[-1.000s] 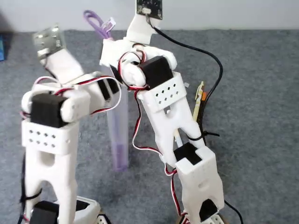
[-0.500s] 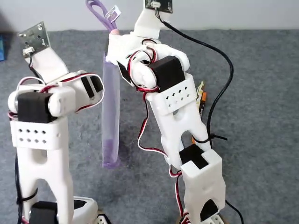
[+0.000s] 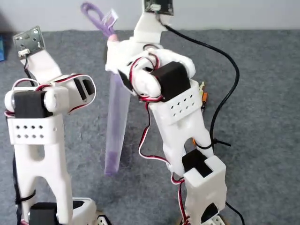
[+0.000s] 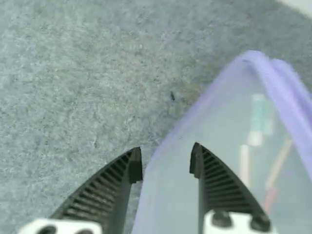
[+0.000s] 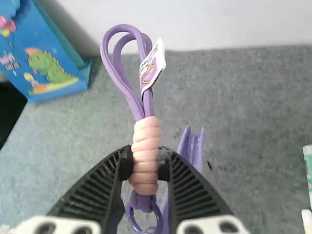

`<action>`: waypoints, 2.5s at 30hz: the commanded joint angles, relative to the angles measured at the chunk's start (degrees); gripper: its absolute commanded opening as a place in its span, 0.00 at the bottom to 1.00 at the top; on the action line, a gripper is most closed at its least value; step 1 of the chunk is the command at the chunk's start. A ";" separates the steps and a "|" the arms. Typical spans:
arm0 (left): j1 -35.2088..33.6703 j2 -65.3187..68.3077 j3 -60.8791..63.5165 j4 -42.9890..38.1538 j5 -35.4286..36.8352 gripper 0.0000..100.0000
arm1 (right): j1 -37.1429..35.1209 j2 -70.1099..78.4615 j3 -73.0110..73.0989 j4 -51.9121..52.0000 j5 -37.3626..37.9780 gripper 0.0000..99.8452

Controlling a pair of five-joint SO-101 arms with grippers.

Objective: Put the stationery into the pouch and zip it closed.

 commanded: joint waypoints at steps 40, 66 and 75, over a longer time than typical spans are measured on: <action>-0.70 -0.70 -10.59 3.52 -8.97 0.17 | -1.63 -3.82 -17.41 -11.56 25.93 0.01; -4.40 0.44 -4.70 -10.55 -15.38 0.17 | -5.32 -8.84 -15.12 -10.42 34.37 0.01; 5.63 9.41 -12.70 -19.43 -4.92 0.17 | -9.45 -9.27 -15.12 -3.65 34.11 0.01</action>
